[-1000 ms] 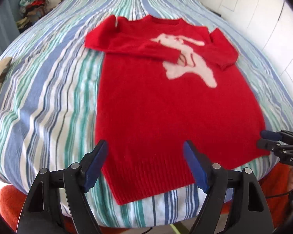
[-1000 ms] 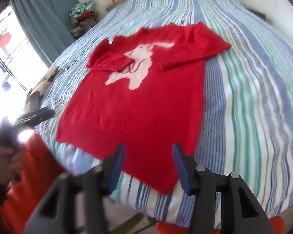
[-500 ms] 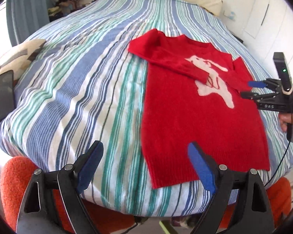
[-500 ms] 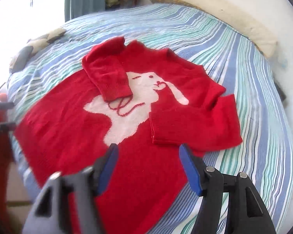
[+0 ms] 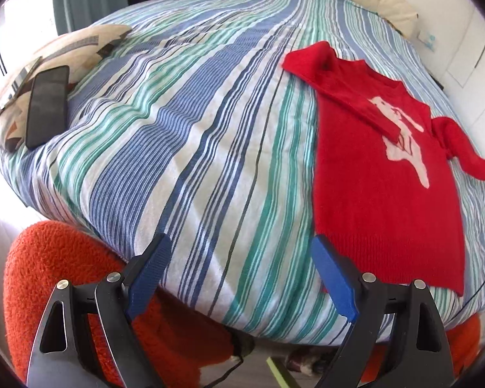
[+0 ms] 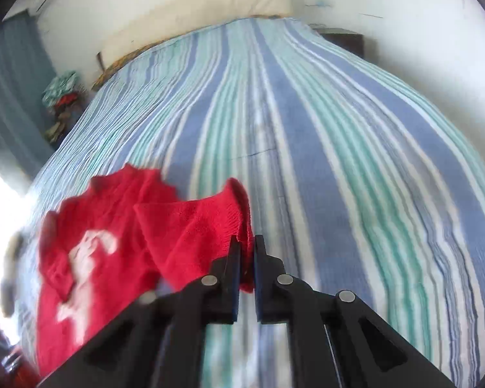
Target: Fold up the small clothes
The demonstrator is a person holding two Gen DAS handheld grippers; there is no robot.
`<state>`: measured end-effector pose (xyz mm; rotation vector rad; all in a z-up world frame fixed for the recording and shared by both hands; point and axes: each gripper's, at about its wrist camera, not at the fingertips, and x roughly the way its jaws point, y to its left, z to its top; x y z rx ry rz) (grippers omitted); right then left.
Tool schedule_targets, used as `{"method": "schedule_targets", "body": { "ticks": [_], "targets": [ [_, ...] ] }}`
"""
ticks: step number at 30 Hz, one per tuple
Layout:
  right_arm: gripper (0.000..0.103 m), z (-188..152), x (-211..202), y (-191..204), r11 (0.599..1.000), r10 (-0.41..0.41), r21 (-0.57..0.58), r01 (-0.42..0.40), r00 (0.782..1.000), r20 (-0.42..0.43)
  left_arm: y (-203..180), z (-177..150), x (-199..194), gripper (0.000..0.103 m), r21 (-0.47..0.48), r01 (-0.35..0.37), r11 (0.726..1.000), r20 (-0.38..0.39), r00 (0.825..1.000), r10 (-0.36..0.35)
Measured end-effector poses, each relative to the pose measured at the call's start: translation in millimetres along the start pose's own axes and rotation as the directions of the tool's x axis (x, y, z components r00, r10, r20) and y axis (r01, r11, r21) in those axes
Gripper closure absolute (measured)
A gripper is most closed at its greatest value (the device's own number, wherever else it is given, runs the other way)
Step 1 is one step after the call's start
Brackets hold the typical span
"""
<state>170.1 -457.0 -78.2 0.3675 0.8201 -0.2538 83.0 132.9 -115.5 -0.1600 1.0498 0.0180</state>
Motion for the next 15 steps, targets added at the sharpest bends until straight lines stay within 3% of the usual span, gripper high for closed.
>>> {"method": "schedule_targets", "body": {
  "ticks": [3,6,10,15],
  "targets": [
    [0.096,6.2,-12.1,-66.1,0.990,-0.064,0.130,0.063,0.998,0.003,-8.9,-0.9,0.5,0.013,0.025,-0.004,1.000,-0.002,1.000,0.004],
    [0.096,2.0,-12.7,-105.9,0.971,-0.096,0.218,0.097,0.995,-0.012,-20.5,-1.9,0.5,0.013,0.067,-0.009,0.998,-0.001,1.000,0.009],
    [0.096,0.3,-12.4,-125.0,0.958,-0.136,0.254,0.135,0.991,-0.015,-30.8,-2.8,-0.5,0.013,0.109,-0.024,0.994,0.005,1.000,0.024],
    [0.097,14.4,-29.0,-142.2,0.939,-0.207,0.290,0.185,0.977,0.047,-29.9,-4.8,1.4,0.013,0.117,-0.046,0.992,0.002,0.999,0.046]
  ]
}}
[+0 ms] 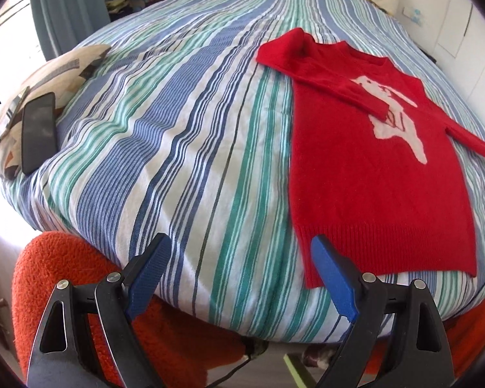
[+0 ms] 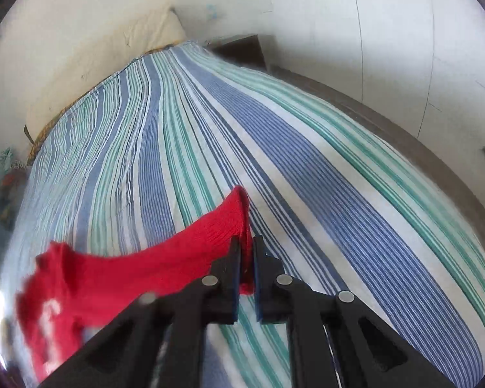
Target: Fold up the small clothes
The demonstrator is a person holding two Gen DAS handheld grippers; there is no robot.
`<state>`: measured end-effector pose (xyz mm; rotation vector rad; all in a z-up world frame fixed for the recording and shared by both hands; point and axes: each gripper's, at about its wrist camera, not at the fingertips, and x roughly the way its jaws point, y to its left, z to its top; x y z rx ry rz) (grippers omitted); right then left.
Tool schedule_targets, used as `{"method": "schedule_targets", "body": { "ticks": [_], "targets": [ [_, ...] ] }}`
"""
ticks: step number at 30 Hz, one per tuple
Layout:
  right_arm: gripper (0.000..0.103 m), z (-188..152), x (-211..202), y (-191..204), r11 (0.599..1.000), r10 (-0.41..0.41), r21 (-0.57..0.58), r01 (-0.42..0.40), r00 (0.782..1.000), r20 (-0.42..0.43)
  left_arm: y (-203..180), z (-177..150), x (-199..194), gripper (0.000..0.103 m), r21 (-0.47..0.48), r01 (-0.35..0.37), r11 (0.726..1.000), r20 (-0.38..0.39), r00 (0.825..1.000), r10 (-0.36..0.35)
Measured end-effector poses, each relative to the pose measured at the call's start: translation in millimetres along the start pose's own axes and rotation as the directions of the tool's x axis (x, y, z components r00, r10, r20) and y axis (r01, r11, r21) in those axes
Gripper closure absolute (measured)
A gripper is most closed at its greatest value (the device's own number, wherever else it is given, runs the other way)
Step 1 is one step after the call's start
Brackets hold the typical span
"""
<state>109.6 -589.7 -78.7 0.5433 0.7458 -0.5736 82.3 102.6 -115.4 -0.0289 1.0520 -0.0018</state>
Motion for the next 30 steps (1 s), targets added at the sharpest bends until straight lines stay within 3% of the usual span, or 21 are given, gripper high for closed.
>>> {"method": "schedule_targets", "body": {
  "ticks": [8,12,15,17,18,20,21,22,23,25,27,29,30],
  "targets": [
    [0.099,-21.2,43.8,-35.7,0.990,-0.138,0.001,0.140,0.978,-0.158,9.1,-2.8,7.0,0.014,-0.023,-0.022,0.999,-0.027,0.999,0.022],
    [0.103,-35.6,46.6,-46.5,0.984,-0.174,0.000,0.177,0.972,-0.157,9.2,-3.3,6.5,0.014,-0.022,-0.025,0.999,-0.025,0.999,0.024],
    [0.103,-42.9,38.7,-68.4,0.964,-0.257,0.036,0.265,0.954,-0.154,6.8,-4.3,7.7,0.014,-0.015,-0.027,1.000,-0.026,0.999,0.026],
    [0.103,-44.7,34.4,-81.1,0.975,-0.197,0.074,0.210,0.968,-0.156,3.6,-4.7,10.3,0.014,0.000,-0.029,1.000,-0.035,0.999,0.029],
    [0.103,-44.1,31.1,-85.4,0.986,-0.111,0.104,0.127,0.983,-0.143,1.6,-4.7,10.8,0.014,0.008,-0.030,1.000,-0.037,0.999,0.030],
    [0.098,-37.2,19.6,-90.2,0.987,0.026,0.159,-0.008,0.993,-0.111,-1.9,-4.0,10.5,0.014,0.018,-0.030,0.999,-0.032,0.999,0.031],
    [0.079,-34.7,15.3,-91.7,0.981,0.078,0.186,-0.059,0.992,-0.096,-3.1,-3.3,10.4,0.014,0.020,-0.028,0.999,-0.030,0.999,0.029],
    [0.049,-32.9,12.8,-93.1,0.971,0.129,0.213,-0.108,0.987,-0.090,-4.3,-2.6,10.6,0.014,0.021,-0.026,0.999,-0.029,0.999,0.027],
    [0.041,-31.8,12.4,-94.1,0.958,0.179,0.241,-0.153,0.980,-0.091,-5.6,-2.2,11.2,0.014,0.023,-0.025,0.999,-0.031,0.999,0.026],
    [0.045,-30.2,17.9,-90.9,0.944,0.235,0.261,-0.201,0.966,-0.107,-8.5,-1.9,12.9,0.014,0.032,-0.026,0.999,-0.037,0.999,0.027],
    [0.046,-28.2,28.4,-85.5,0.953,0.212,0.248,-0.172,0.966,-0.149,-11.6,-2.2,13.3,0.014,0.044,-0.029,0.999,-0.037,0.999,0.031],
    [0.052,-31.2,48.8,-82.6,0.952,0.211,0.267,-0.149,0.952,-0.223,-13.4,-1.9,14.1,0.014,0.051,-0.033,0.998,-0.039,0.999,0.035],
    [0.067,-34.3,57.8,-79.7,0.948,0.224,0.280,-0.151,0.942,-0.251,-13.3,-1.8,14.7,0.014,0.050,-0.035,0.998,-0.043,0.998,0.037]
  ]
}}
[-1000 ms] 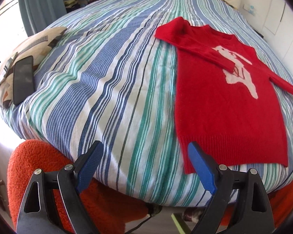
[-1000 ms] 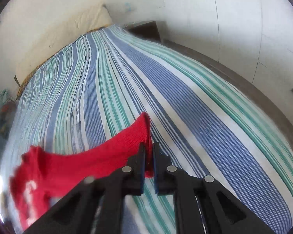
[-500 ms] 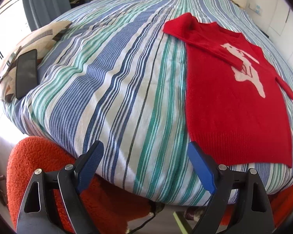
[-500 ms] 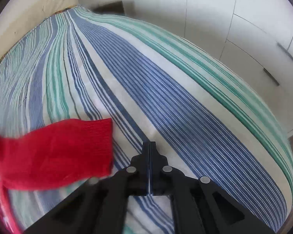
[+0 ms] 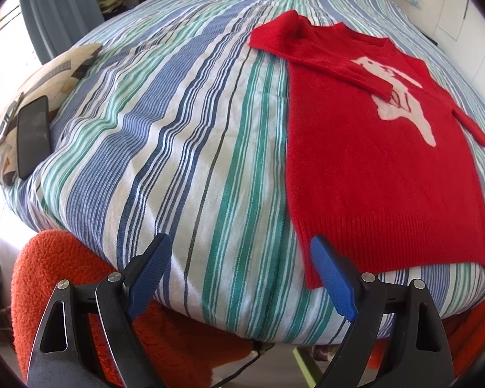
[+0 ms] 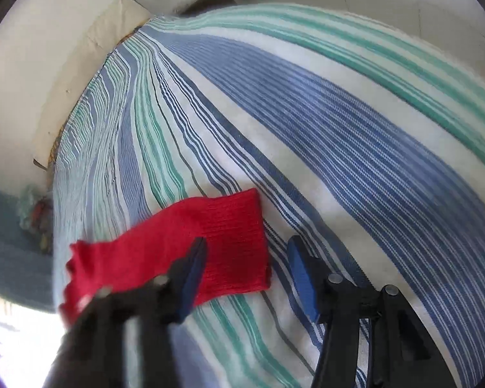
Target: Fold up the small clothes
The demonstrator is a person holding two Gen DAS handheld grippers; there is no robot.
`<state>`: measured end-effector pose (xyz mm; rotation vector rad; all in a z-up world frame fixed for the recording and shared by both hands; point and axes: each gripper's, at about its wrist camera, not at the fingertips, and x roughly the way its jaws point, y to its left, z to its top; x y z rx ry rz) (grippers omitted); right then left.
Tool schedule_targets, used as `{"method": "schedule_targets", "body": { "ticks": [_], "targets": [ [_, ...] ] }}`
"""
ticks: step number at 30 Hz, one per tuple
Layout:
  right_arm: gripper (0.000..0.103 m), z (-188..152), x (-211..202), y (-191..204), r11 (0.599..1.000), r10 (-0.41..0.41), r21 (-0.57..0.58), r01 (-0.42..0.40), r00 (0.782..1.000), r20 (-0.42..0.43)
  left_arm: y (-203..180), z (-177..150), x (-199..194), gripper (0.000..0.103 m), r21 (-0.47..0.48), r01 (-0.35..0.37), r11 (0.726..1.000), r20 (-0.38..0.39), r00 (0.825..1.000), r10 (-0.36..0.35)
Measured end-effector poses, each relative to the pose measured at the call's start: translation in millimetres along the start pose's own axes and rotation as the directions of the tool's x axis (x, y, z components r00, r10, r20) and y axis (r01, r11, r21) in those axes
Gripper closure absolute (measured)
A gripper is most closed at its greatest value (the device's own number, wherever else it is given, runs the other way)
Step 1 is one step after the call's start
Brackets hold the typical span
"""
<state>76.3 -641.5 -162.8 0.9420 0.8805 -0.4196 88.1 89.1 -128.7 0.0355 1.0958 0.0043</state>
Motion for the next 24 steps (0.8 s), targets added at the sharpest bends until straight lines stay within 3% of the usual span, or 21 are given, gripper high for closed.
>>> {"method": "schedule_targets", "body": {
  "ticks": [1,2,4,6,9,12,14,16,18,21,22,24],
  "targets": [
    [0.087,-4.1,8.1,2.8,1.000,-0.004,-0.013,0.004,1.000,-0.012,0.6,-0.2,0.2,0.014,-0.002,-0.003,1.000,-0.002,1.000,0.003],
    [0.094,-6.1,9.8,9.7,0.997,-0.047,-0.057,0.046,0.999,-0.006,1.8,-0.7,0.1,0.014,-0.005,-0.005,1.000,-0.002,1.000,0.005],
    [0.097,-12.3,2.7,19.6,0.985,-0.129,-0.105,0.135,0.990,0.062,5.1,-2.3,-0.5,0.014,-0.011,-0.007,1.000,0.000,1.000,0.007],
    [0.097,-15.9,-5.6,17.9,0.963,-0.236,-0.100,0.249,0.963,0.127,8.3,-3.3,2.1,0.014,-0.016,-0.010,1.000,-0.007,1.000,0.010],
    [0.098,-19.8,0.8,6.5,0.958,-0.269,-0.064,0.278,0.955,0.124,11.8,-3.2,5.9,0.014,-0.019,-0.017,1.000,-0.018,1.000,0.016],
    [0.097,-20.5,5.8,18.4,0.935,-0.322,-0.110,0.338,0.936,0.138,13.4,-0.4,2.4,0.014,-0.022,-0.018,1.000,-0.010,1.000,0.018],
    [0.092,-20.3,6.8,24.0,0.929,-0.332,-0.122,0.349,0.933,0.141,11.3,6.5,-7.4,0.016,0.001,-0.047,0.999,0.014,0.999,0.047],
    [0.056,-19.3,0.9,29.3,0.932,-0.319,-0.135,0.338,0.937,0.144,4.3,20.8,-27.0,0.017,0.050,-0.051,0.997,0.084,0.995,0.047],
    [0.040,-25.5,-17.6,38.4,0.924,-0.325,-0.142,0.354,0.925,0.196,-10.7,43.9,-50.7,0.017,0.127,-0.039,0.991,0.179,0.984,0.016],
    [0.040,-50.9,-54.5,58.3,0.898,-0.310,-0.216,0.383,0.900,0.307,-50.8,87.8,-75.7,0.016,0.285,0.033,0.958,0.274,0.955,-0.115],
    [0.040,-63.5,-63.0,65.7,0.888,-0.298,-0.252,0.385,0.898,0.322,-69.3,102.5,-77.4,0.015,0.350,0.066,0.934,0.272,0.947,-0.169],
    [0.038,-94.7,-76.2,80.5,0.871,-0.248,-0.336,0.358,0.911,0.328,-111.2,129.3,-68.8,0.015,0.482,0.155,0.862,0.202,0.938,-0.281]
  ]
}}
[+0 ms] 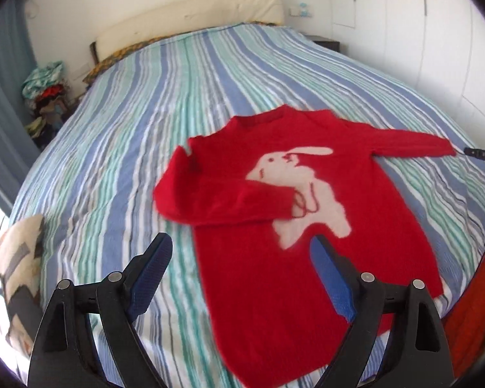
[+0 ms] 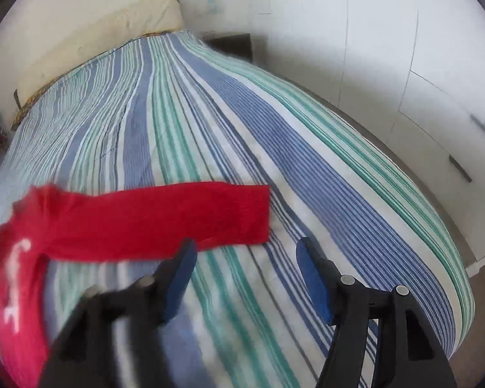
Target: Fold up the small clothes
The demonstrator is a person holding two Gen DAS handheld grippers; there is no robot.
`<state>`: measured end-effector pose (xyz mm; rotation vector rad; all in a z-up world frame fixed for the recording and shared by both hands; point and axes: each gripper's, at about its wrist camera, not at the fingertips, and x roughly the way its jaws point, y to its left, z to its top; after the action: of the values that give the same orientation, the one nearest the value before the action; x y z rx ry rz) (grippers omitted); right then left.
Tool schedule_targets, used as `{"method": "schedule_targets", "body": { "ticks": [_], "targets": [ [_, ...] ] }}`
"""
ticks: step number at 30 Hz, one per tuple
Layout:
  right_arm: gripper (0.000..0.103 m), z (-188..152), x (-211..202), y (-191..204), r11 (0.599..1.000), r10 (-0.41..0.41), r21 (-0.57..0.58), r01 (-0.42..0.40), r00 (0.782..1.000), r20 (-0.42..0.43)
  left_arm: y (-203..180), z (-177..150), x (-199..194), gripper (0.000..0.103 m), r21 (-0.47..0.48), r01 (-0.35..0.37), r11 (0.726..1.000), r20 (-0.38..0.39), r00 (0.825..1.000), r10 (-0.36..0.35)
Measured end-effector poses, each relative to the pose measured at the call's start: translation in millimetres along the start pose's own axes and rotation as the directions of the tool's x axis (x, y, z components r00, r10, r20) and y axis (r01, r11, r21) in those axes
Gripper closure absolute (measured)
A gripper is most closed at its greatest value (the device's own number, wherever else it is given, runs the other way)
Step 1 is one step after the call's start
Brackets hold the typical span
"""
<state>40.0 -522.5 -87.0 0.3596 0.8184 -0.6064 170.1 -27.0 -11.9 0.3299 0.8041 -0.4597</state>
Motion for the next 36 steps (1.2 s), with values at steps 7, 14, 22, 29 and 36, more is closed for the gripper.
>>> {"method": "schedule_targets", "body": {
  "ticks": [7,14,22,29,36],
  "targets": [
    [0.034,-96.3,-40.3,62.3,0.979,0.161,-0.119,-0.163,0.987,-0.029,-51.4,31.0,148.7,0.030,0.191,0.048,0.980,-0.260,0.966,0.004],
    [0.034,-163.0,-26.2,67.6,0.982,0.115,-0.146,-0.121,0.992,-0.048,-23.8,20.5,189.3,0.096,0.035,-0.033,0.999,-0.311,0.950,0.042],
    [0.034,-167.6,-25.8,50.7,0.984,0.134,-0.115,-0.138,0.990,-0.040,190.2,34.6,73.0,0.097,-0.499,-0.136,0.856,-0.098,0.990,0.100],
    [0.028,-167.5,-22.2,54.3,0.985,0.124,-0.118,-0.128,0.991,-0.043,320.9,-31.5,46.9,0.097,-0.670,-0.388,0.633,-0.241,0.920,0.309],
    [0.019,-166.0,-16.8,62.0,0.987,0.097,-0.126,-0.103,0.994,-0.056,342.8,-53.7,51.7,0.097,-0.683,-0.421,0.597,-0.255,0.903,0.345]
  ]
}}
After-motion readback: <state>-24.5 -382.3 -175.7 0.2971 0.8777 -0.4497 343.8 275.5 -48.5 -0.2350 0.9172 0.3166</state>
